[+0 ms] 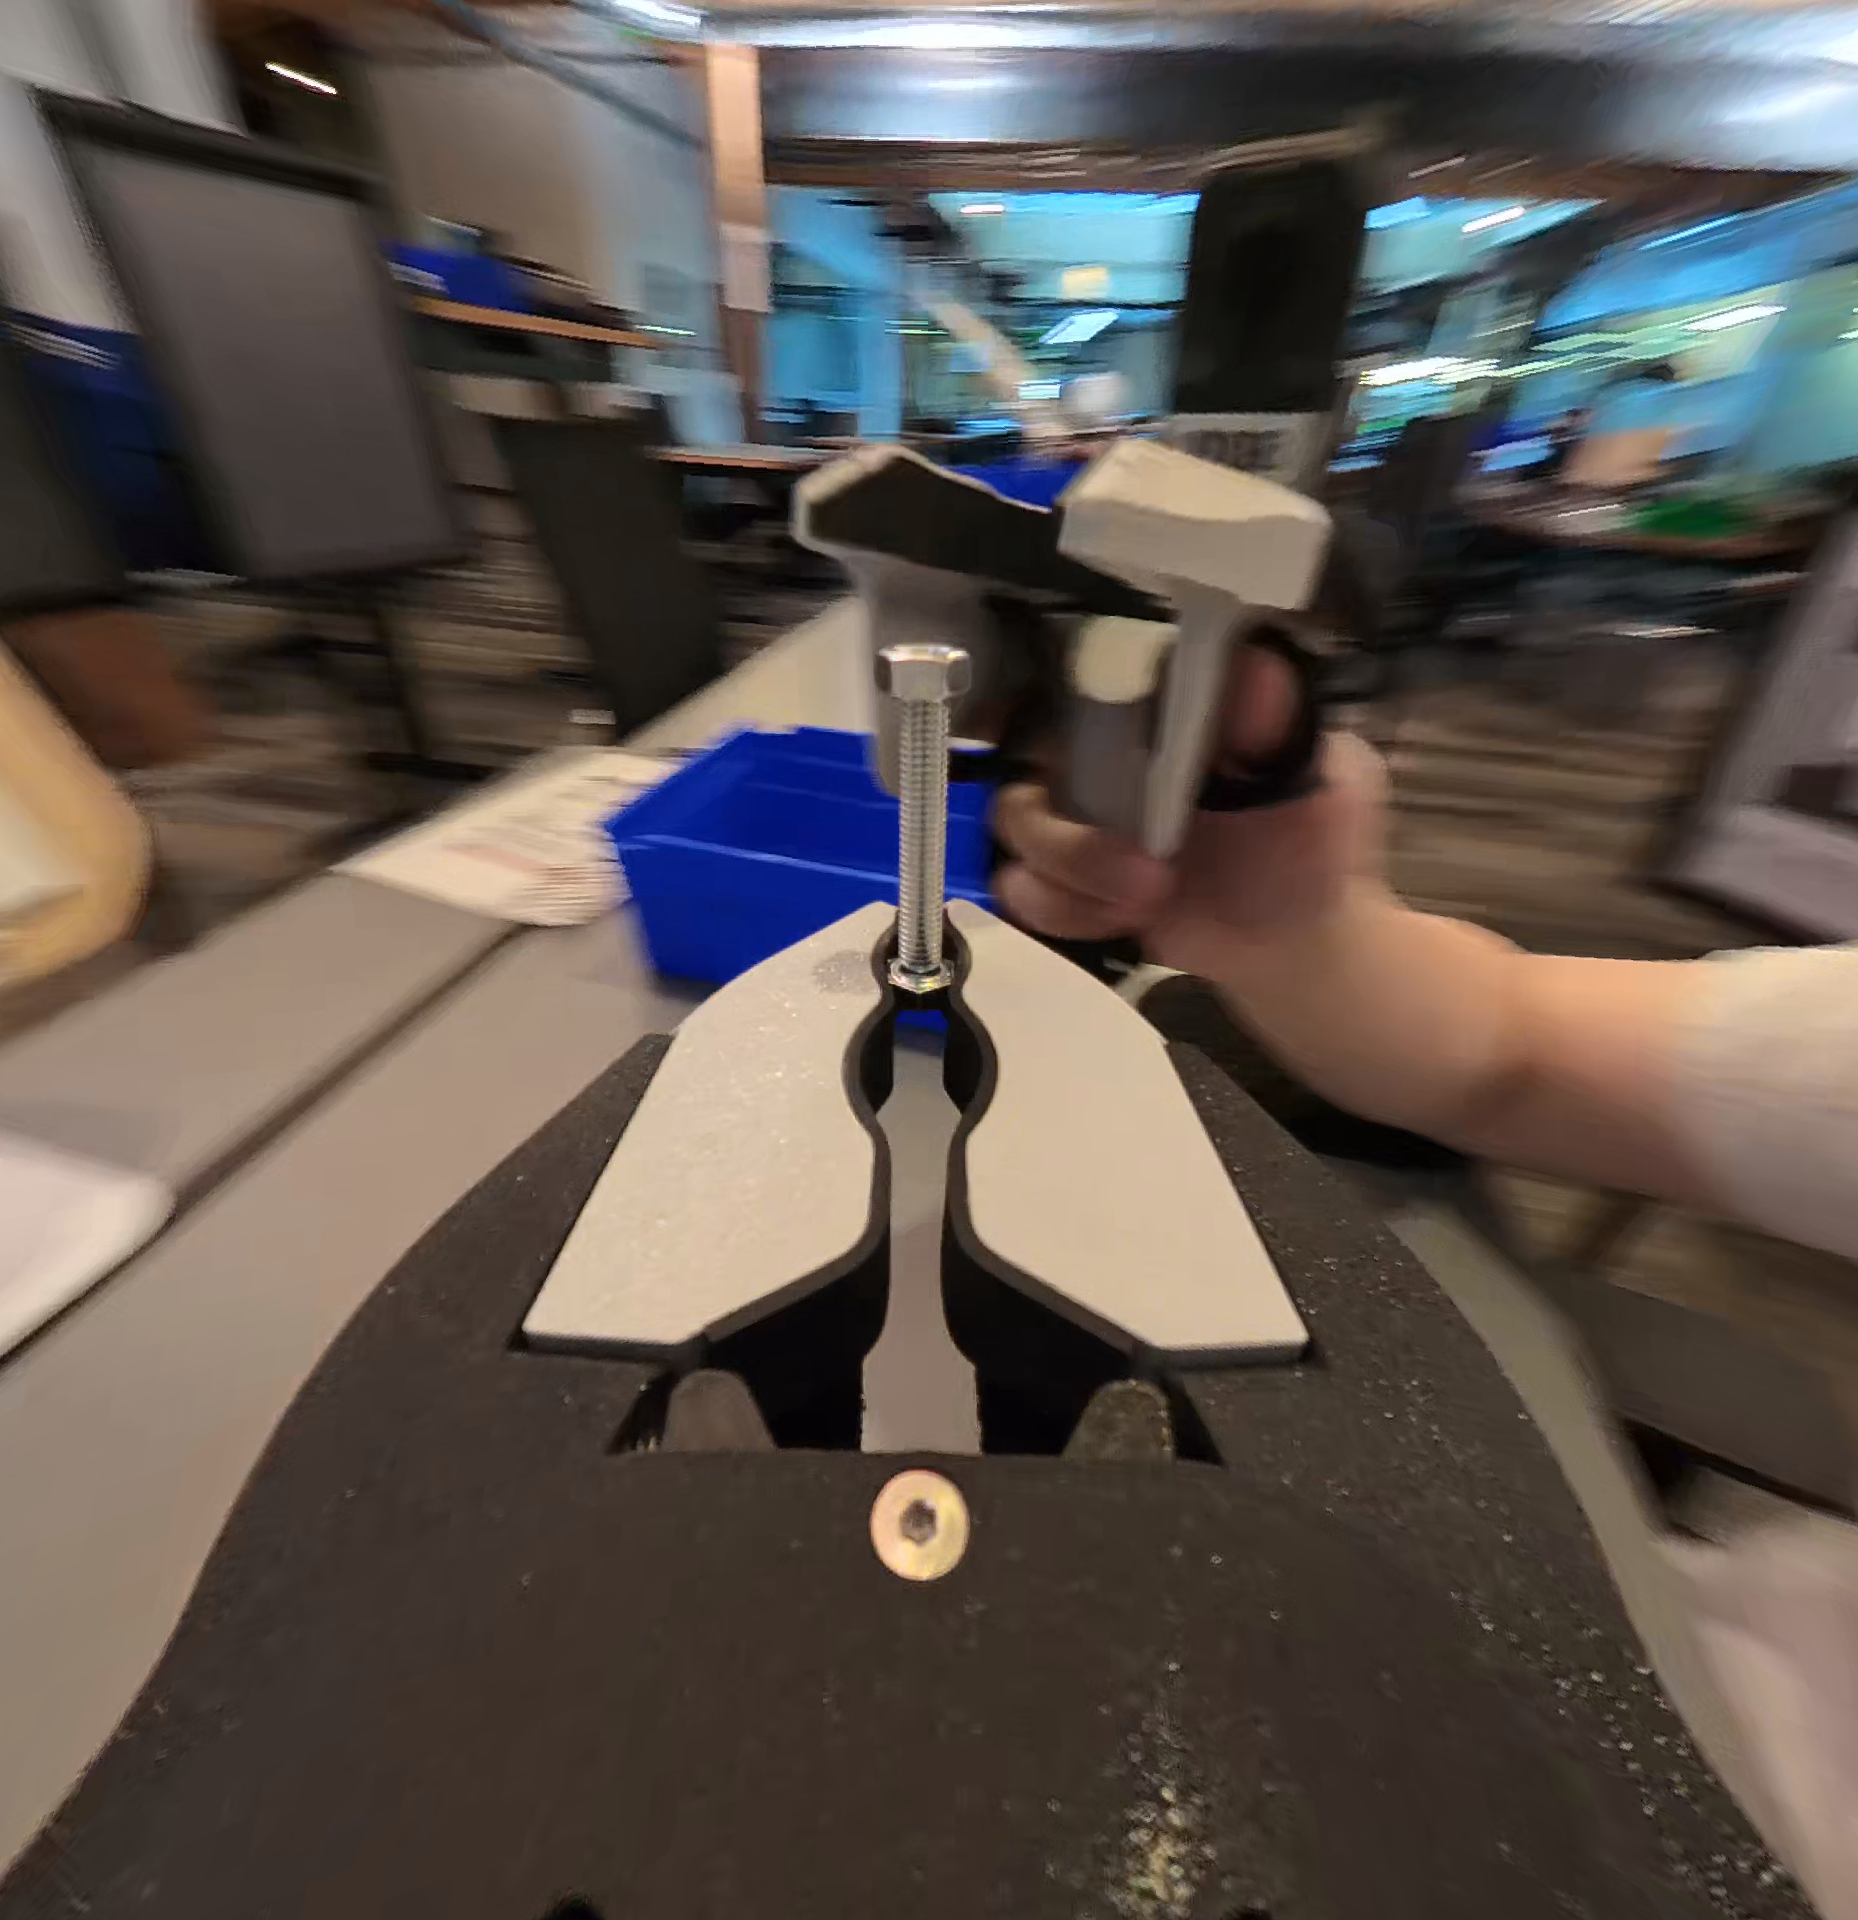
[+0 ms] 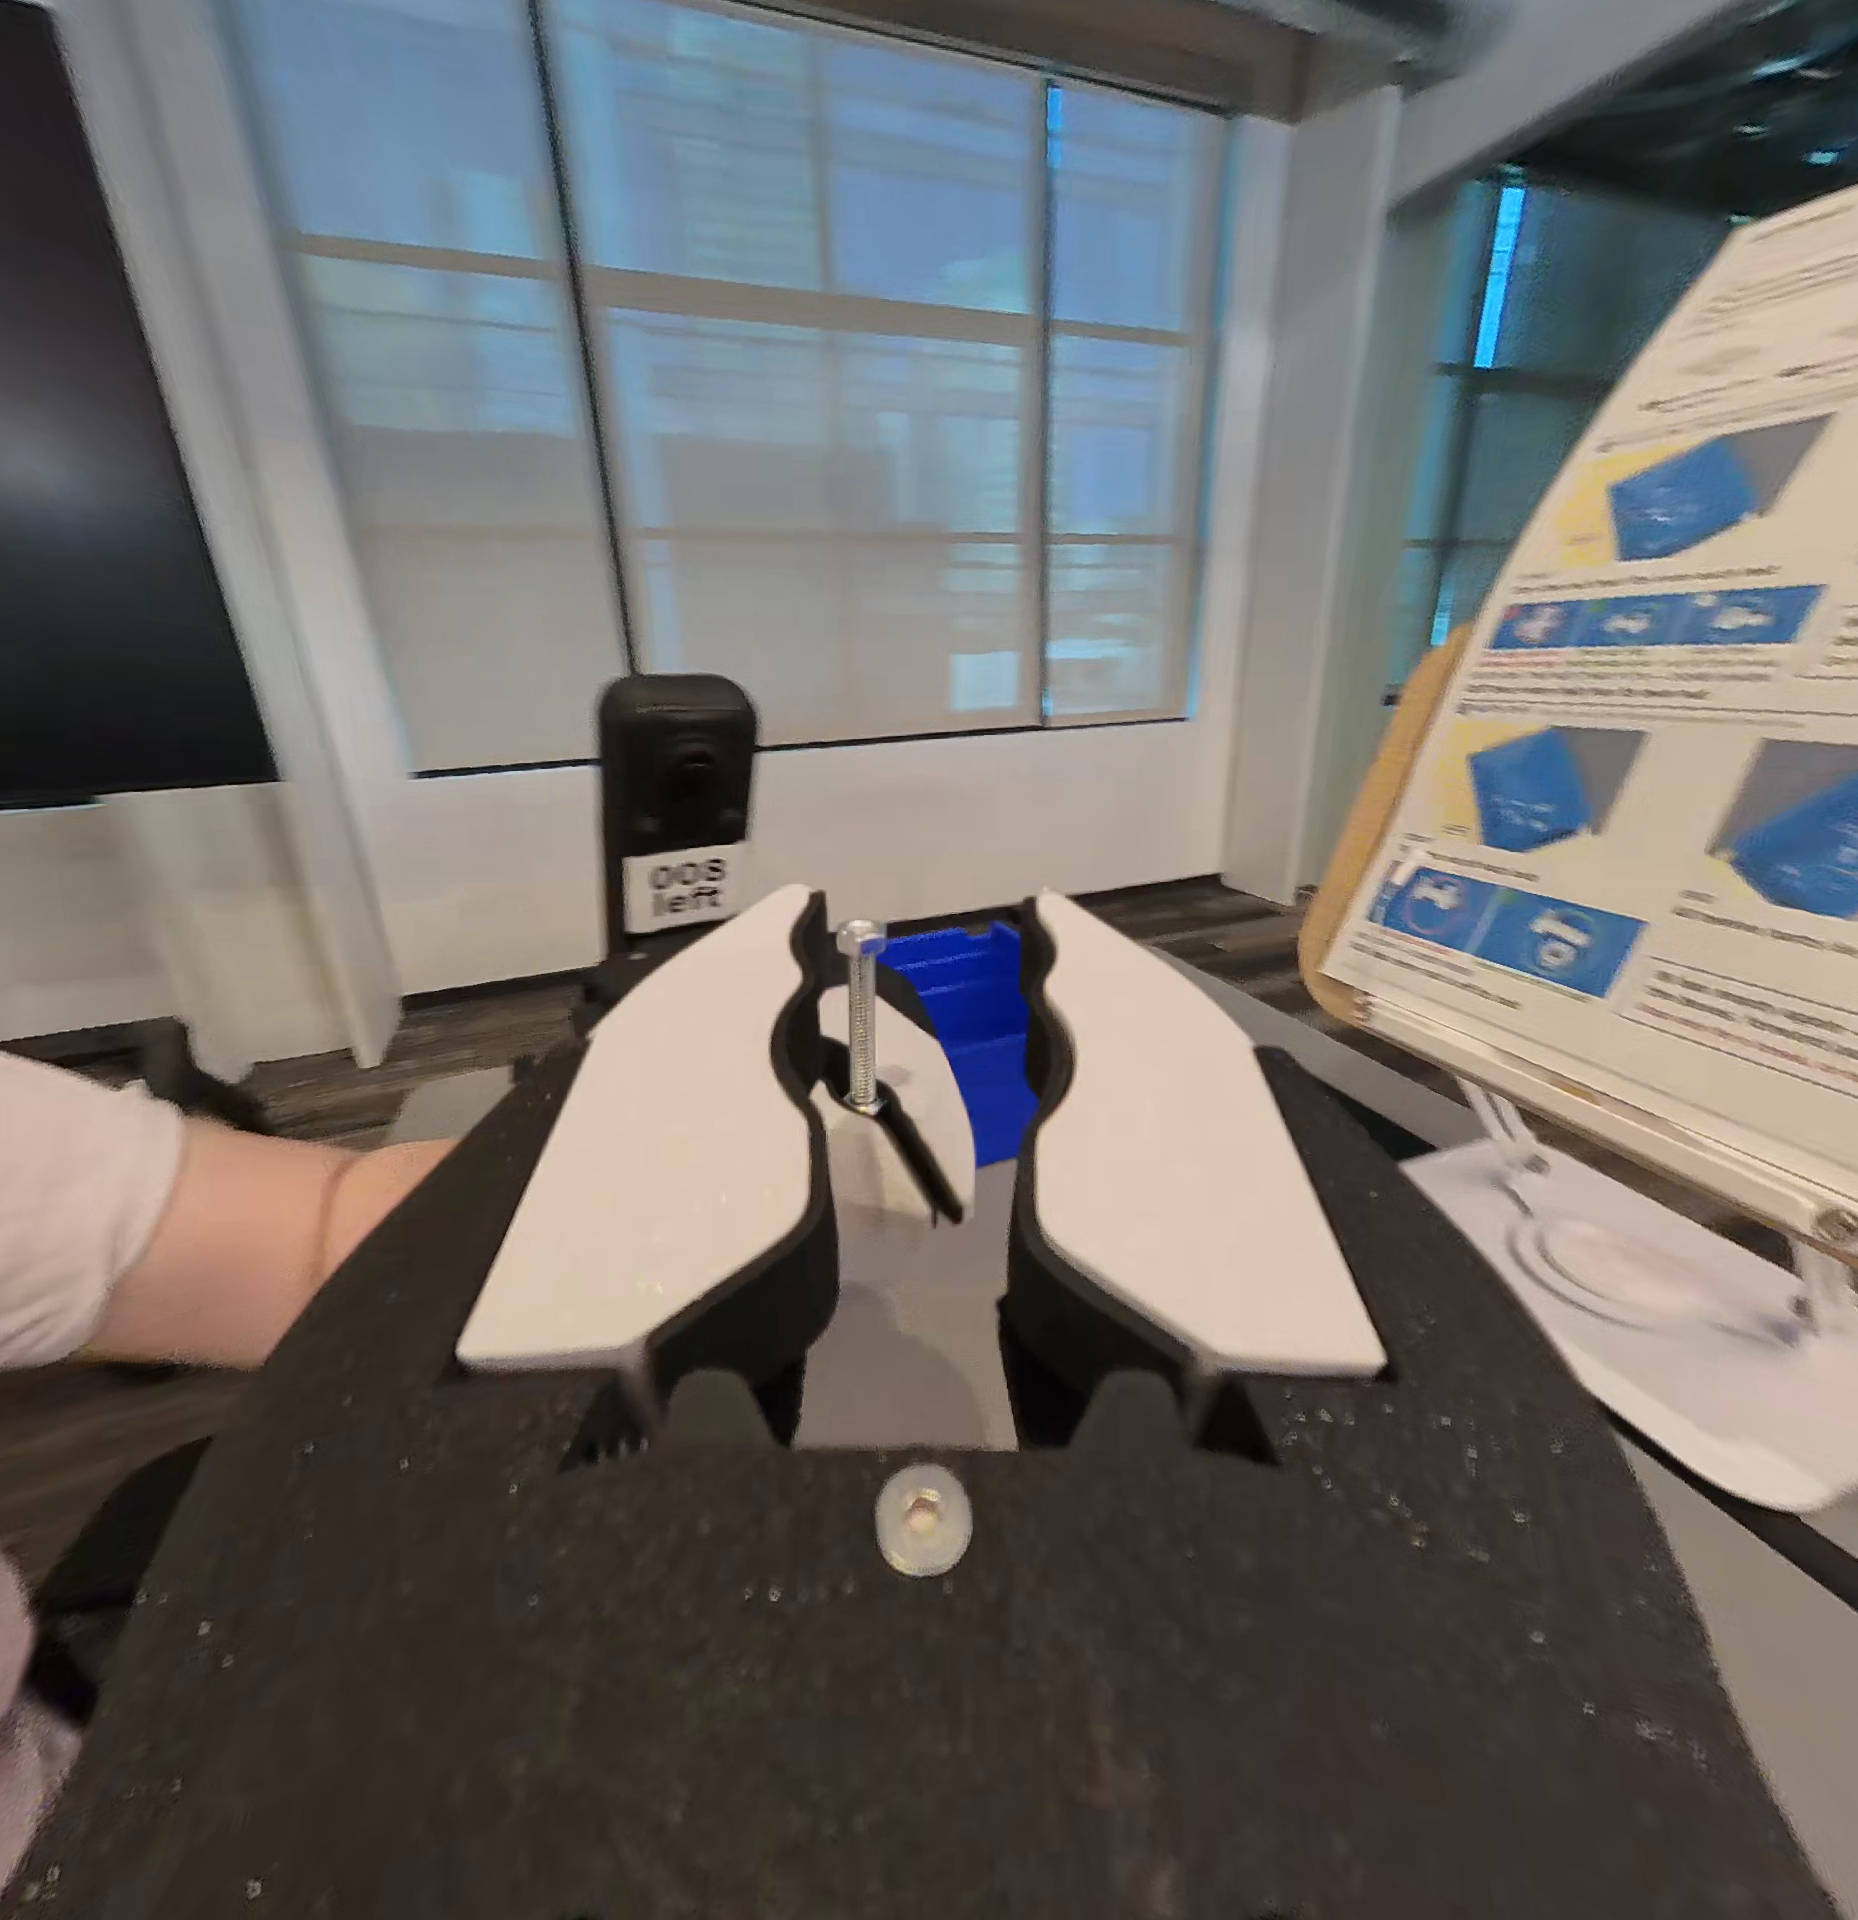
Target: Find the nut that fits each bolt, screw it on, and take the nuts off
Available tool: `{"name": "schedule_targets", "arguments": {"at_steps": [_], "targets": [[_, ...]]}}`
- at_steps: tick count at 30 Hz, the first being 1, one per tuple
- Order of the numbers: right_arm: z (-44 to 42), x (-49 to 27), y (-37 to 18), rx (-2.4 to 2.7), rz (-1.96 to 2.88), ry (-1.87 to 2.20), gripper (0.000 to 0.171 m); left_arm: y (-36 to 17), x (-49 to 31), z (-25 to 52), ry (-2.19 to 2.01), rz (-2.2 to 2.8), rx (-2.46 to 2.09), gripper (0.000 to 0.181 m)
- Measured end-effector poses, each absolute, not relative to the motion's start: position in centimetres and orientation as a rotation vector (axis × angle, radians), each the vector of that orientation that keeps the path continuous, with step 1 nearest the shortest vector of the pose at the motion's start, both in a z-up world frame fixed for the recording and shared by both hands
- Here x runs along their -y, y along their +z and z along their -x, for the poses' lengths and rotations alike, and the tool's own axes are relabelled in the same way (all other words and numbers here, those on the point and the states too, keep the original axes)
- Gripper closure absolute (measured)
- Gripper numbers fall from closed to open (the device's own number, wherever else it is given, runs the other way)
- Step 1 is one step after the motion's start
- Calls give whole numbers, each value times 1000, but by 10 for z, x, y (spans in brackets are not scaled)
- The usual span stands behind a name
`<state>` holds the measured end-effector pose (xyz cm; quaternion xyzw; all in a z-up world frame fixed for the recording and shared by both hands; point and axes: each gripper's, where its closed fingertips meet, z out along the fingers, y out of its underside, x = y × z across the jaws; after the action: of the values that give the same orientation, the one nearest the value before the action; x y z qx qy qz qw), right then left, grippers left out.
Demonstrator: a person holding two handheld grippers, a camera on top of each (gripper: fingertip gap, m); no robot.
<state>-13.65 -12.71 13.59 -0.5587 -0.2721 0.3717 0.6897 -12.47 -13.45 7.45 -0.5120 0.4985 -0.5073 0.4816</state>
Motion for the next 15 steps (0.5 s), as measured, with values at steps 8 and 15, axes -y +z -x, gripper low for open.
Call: {"name": "schedule_targets", "arguments": {"at_steps": [8,15], "targets": [[149,116,114,601,1335,588,140,64,120,121,-1040,1300,-1143,178],[157,124,114,647,1330,669,161,66,133,117,-1166,1277,-1183,178]]}}
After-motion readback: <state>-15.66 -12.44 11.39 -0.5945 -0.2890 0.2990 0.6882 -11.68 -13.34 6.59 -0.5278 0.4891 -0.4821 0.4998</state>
